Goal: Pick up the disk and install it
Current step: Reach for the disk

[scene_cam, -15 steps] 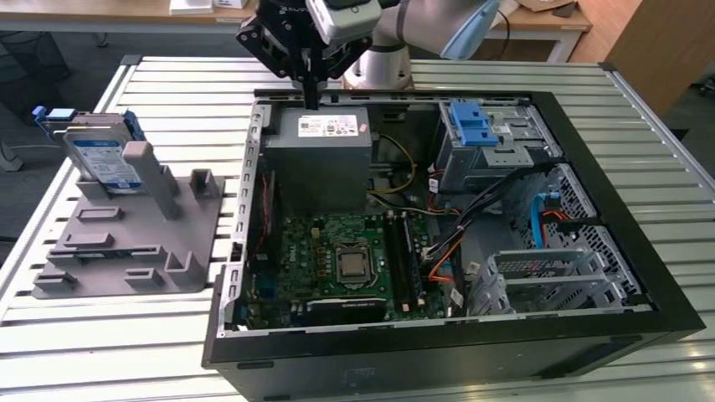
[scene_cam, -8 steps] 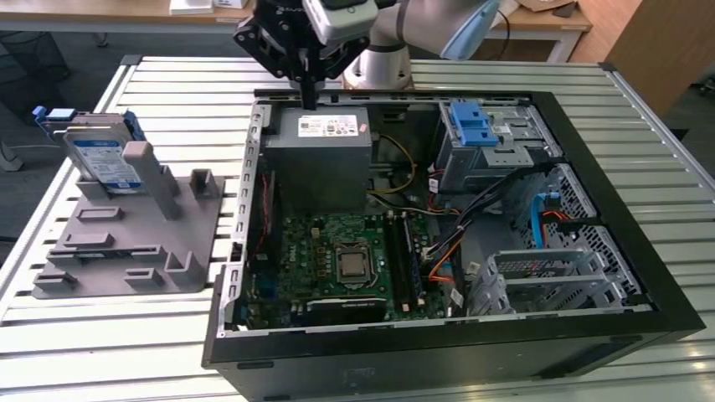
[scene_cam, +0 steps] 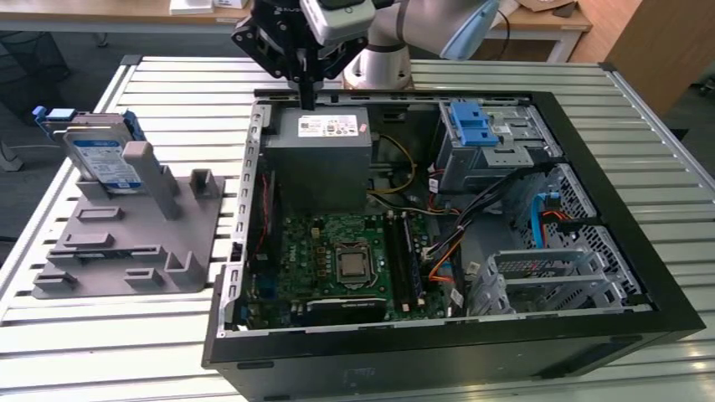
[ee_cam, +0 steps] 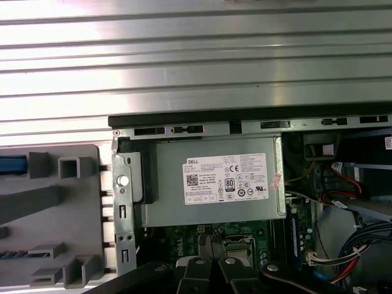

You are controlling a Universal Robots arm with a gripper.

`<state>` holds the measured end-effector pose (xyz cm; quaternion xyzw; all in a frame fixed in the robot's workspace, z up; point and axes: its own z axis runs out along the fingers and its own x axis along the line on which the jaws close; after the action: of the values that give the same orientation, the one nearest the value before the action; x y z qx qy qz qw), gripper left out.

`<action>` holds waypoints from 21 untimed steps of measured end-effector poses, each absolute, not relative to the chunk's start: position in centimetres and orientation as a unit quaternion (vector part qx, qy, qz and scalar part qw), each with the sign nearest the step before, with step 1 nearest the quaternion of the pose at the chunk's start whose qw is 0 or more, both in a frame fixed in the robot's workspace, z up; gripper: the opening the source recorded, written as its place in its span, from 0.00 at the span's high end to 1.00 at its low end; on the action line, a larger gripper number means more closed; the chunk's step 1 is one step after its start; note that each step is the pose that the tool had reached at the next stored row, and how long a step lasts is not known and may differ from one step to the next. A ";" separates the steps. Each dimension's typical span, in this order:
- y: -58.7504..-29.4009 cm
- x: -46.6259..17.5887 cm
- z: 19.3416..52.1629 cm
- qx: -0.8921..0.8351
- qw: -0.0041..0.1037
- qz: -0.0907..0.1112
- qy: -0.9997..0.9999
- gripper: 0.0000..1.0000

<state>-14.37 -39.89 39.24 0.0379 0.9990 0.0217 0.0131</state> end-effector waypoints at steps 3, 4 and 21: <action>-39.9 -14.5 39.2 0.038 0.013 0.022 0.999 0.89; -39.9 -14.5 39.2 0.038 0.013 0.022 0.999 0.89; -39.9 -15.1 39.2 0.038 0.013 0.022 0.999 0.89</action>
<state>-15.06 -39.89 39.21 0.0379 0.9990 0.0217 0.0131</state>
